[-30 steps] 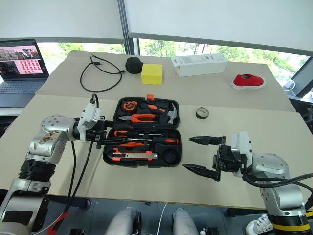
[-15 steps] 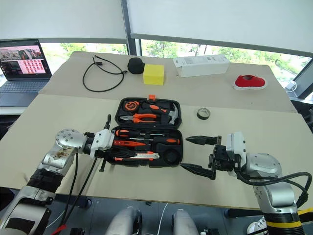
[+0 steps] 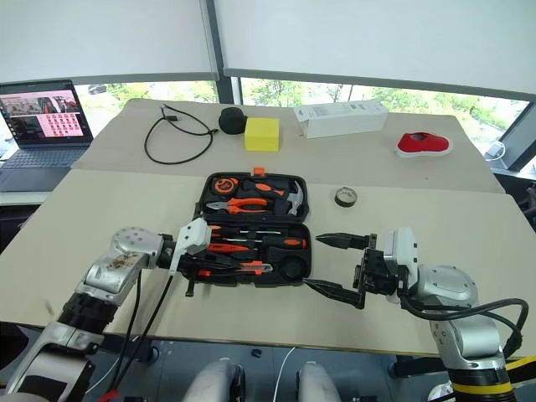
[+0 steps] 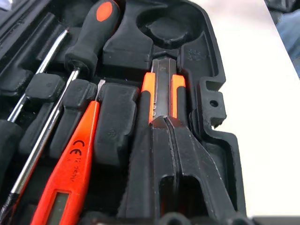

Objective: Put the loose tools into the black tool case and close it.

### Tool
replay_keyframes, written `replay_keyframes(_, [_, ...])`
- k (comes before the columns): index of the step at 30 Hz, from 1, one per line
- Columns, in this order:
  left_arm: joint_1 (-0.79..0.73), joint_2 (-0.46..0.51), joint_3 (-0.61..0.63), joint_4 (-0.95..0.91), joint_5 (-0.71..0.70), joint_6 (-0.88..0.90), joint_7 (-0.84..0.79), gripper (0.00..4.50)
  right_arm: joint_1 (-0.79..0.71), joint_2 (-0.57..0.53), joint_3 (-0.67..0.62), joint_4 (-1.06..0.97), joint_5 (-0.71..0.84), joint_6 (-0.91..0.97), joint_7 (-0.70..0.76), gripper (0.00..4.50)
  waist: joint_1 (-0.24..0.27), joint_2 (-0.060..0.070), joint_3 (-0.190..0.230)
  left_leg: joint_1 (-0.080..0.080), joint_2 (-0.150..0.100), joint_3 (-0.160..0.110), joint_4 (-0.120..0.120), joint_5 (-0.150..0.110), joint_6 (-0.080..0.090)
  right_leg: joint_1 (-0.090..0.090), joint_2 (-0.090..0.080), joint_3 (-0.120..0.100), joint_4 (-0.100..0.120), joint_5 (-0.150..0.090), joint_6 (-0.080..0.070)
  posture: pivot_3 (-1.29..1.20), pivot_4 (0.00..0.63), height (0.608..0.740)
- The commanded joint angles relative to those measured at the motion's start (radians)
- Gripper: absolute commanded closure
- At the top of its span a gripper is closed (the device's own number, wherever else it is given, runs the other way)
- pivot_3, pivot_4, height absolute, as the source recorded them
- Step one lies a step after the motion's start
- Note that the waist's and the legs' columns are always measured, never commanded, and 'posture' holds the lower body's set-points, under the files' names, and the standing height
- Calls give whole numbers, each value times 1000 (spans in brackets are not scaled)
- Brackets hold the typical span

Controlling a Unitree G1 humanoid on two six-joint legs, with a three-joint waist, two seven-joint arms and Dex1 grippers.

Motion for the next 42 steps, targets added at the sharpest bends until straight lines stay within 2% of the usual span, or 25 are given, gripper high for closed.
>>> replay_keyframes(1, [29, -62, 150, -31, -135, -18, 92, 3979, 22, -24, -107, 15, 32, 10, -39, 0, 1, 0, 0, 0, 0, 0, 0, 0, 0, 0, 0, 0, 0, 0, 0, 0, 150, 740])
replay_keyframes(2, [39, -62, 189, -57, -167, -28, 94, 3900, 40, -35, -131, 35, 25, 0, -36, 0, 4, -1, 1, 0, 0, 0, 0, 0, 0, 0, 0, 0, 0, 0, 0, 0, 150, 740])
replay_keyframes(5, [83, -58, 278, -101, -234, -66, 97, 2676, 64, -24, -199, 107, 5, -57, -57, 0, 3, -5, 3, -3, 0, -1, 0, 0, 0, -2, -1, -1, -1, 0, 0, 0, 150, 740])
replay_keyframes(7, [116, -52, 338, -136, -290, -64, 94, 2065, 80, -16, -237, 163, -17, -105, -66, 0, 1, -5, 3, -3, 0, -2, 0, 0, 0, -2, -1, -1, -2, 0, 0, 0, 150, 740])
replay_keyframes(9, [173, -29, 425, -181, -370, -41, 87, 1193, 110, 3, -285, 259, -70, -210, -91, 0, -2, -5, 3, -3, 0, -2, -1, 0, 0, -1, -1, 0, -1, 0, 0, 0, 150, 740])
replay_keyframes(12, [221, -1, 504, -223, -449, 30, 132, 142, 123, 34, -317, 361, -138, -321, -155, 0, -10, -5, 3, -2, 0, -1, -3, 0, 0, -1, -1, -1, -2, 0, 0, 0, 150, 740])
replay_keyframes(15, [240, 28, 558, -240, -518, 106, 166, 53, 117, 34, -306, 391, -138, -321, -154, 0, -16, -4, 4, -1, 0, -1, -2, 0, 0, -1, -1, 0, -1, 0, 0, 0, 150, 740])
replay_keyframes(18, [241, 47, 565, -243, -525, 112, 156, 53, 67, 12, -286, 381, -122, -249, -169, 0, -21, -4, 4, 0, 0, -2, -2, 0, 0, -1, -1, 0, -1, 0, 0, 0, 150, 740])
replay_keyframes(21, [239, 79, 536, -246, -518, 113, 101, 53, -131, -71, -178, 426, -160, -161, -98, 0, -32, -3, 5, 1, 0, -1, -2, 0, 0, -1, -1, 2, -1, 0, 0, 0, 150, 740])
replay_keyframes(23, [234, 89, 524, -244, -516, 113, 83, 53, -200, -100, -134, 458, -191, -132, -88, 0, -40, -2, 6, 0, 0, -1, -2, 0, 0, -2, -1, 4, -1, 0, 0, 0, 150, 740])
replay_keyframes(26, [212, 105, 493, -234, -496, 98, 59, 53, -525, -136, 74, 678, -388, -31, -82, 0, -45, -4, 7, 1, 1, 0, -3, 0, 0, -2, 0, 2, -1, 0, -1, 0, 150, 740])
replay_keyframes(30, [190, 105, 466, -238, -483, 87, 49, 53, -787, -95, 227, 954, -531, -43, -36, 0, -44, -4, 7, -3, 0, 2, -5, 0, 0, -7, 0, 3, -1, 0, -2, 0, 150, 740])
replay_keyframes(35, [215, 92, 450, -261, -457, 63, 59, 53, -963, -20, 348, 1243, -675, -147, -37, 0, -32, -4, 7, -13, 0, 2, -8, 0, 0, -18, -1, 2, -2, 0, -2, 0, 150, 740])
replay_keyframes(39, [255, 84, 457, -297, -462, 57, 80, 53, -1052, 38, 380, 1413, -741, -223, -81, 0, -34, -4, 7, -20, 0, 3, -8, 0, 0, -27, -3, 3, -1, 0, -1, 0, 150, 740])
replay_keyframes(42, [273, 84, 461, -312, -466, 57, 91, 0, -1083, 71, 384, 1488, -771, -273, -114, 747, -36, -4, 7, -24, 0, 3, -8, 1, -1, -32, -3, 4, 1, 0, -2, 0, 150, 740])
